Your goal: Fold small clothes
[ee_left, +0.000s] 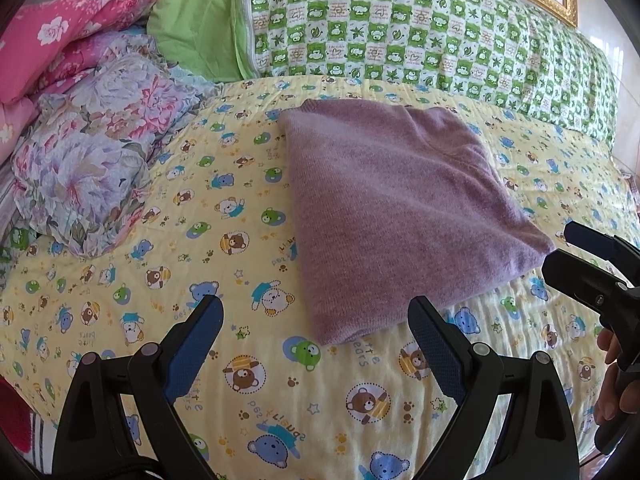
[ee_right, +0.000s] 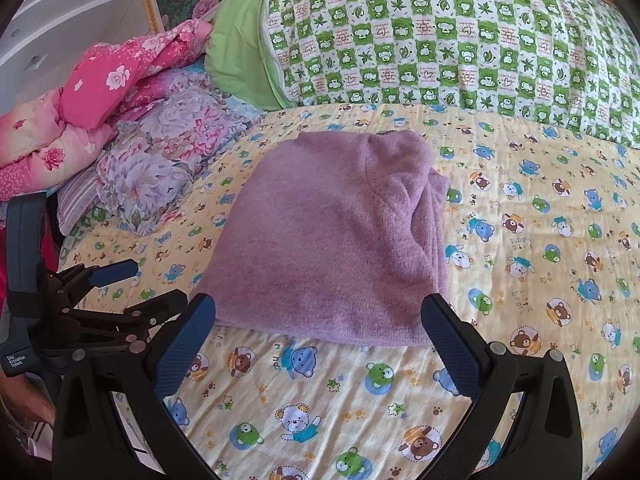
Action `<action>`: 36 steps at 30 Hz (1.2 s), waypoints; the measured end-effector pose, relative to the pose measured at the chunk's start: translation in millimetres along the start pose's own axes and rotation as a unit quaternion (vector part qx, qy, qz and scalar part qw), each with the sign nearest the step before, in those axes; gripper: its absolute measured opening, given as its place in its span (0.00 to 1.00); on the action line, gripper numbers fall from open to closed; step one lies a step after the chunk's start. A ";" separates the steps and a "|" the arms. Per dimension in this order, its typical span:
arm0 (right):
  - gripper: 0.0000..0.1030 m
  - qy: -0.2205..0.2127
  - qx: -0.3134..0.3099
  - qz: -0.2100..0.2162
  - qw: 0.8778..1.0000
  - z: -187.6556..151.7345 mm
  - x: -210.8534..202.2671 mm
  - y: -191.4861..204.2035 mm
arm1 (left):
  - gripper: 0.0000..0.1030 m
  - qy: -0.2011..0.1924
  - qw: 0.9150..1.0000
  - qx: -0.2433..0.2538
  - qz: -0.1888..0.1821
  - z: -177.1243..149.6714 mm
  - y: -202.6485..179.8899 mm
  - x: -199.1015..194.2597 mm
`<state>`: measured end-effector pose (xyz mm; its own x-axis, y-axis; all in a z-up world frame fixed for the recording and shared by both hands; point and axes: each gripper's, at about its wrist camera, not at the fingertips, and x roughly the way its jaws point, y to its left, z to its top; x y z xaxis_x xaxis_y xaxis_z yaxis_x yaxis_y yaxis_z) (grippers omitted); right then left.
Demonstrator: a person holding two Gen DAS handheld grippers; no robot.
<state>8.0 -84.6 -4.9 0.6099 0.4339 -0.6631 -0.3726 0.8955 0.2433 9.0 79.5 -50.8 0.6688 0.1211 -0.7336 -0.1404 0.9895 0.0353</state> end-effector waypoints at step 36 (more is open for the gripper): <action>1.00 -0.011 0.013 -0.003 1.000 10.0 -0.6 -10.3 | 0.91 -0.001 1.000 0.005 0.005 13.3 -5.9 3.8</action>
<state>18.5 -93.1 0.0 0.6272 0.4306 -0.6490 -0.3512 0.9001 0.2578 22.1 75.2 -44.7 0.6682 0.1301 -0.7325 -0.1394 0.9890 0.0485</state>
